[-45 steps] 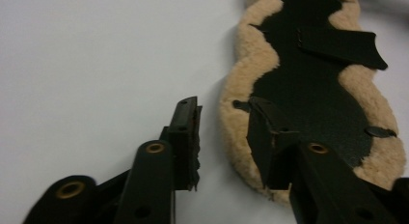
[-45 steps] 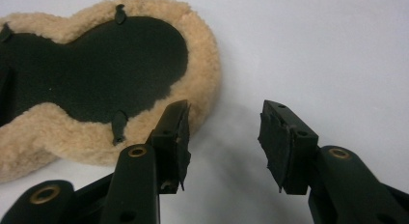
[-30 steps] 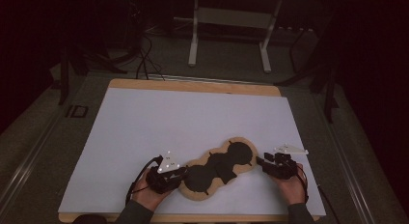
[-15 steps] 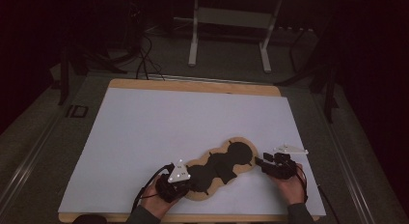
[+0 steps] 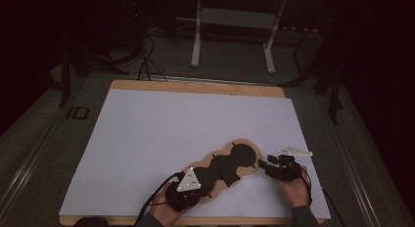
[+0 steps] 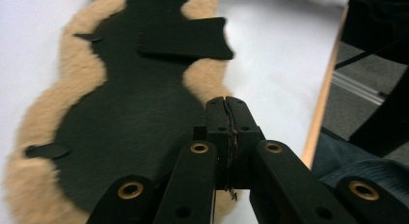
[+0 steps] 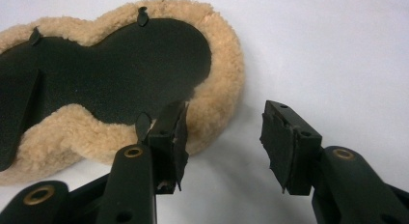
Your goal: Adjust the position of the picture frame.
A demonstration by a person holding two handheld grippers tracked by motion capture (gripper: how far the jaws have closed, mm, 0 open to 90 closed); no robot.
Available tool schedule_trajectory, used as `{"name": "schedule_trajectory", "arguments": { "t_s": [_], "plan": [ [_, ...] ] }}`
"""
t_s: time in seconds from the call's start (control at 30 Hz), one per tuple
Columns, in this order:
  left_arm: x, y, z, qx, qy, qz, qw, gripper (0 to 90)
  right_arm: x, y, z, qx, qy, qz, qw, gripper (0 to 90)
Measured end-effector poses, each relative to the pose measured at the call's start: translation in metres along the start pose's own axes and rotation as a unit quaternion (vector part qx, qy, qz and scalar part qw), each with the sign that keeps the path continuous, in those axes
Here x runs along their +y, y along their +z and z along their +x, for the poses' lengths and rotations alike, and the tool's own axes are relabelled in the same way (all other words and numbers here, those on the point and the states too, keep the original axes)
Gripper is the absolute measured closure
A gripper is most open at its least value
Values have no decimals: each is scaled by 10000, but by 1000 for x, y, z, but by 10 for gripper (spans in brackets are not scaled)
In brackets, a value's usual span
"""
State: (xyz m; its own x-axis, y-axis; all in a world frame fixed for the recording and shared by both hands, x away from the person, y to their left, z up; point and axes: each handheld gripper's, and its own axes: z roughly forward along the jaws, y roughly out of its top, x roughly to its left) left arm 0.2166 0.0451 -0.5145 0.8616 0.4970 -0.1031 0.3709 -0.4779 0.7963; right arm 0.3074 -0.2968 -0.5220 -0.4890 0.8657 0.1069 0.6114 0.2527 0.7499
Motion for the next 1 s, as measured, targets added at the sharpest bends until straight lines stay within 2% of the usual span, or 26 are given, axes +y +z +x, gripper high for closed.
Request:
{"name": "schedule_trajectory", "arguments": {
  "t_s": [0.1,0.27,0.37,0.4,0.47,0.7,1.0],
  "plan": [
    [-1,5,-6,-71,126,80,9999,900,0,0,0,4,9,4,10000,505],
    [-3,13,-13,-189,199,207,9994,900,0,0,-1,19,31,15,10000,502],
    [-5,17,-15,-160,260,285,9991,900,-1,0,-1,18,36,14,10000,499],
    [-8,23,-18,-108,349,421,9984,900,-1,0,-1,15,39,14,10000,496],
    [-10,27,-20,-43,437,522,9977,900,-1,0,-2,-2,64,3,10000,475],
    [-11,28,-21,18,510,544,9972,900,-1,0,-3,7,59,7,10000,474],
    [-11,28,-20,15,498,539,9973,900,-1,0,-3,20,51,20,10000,475]
  ]
}}
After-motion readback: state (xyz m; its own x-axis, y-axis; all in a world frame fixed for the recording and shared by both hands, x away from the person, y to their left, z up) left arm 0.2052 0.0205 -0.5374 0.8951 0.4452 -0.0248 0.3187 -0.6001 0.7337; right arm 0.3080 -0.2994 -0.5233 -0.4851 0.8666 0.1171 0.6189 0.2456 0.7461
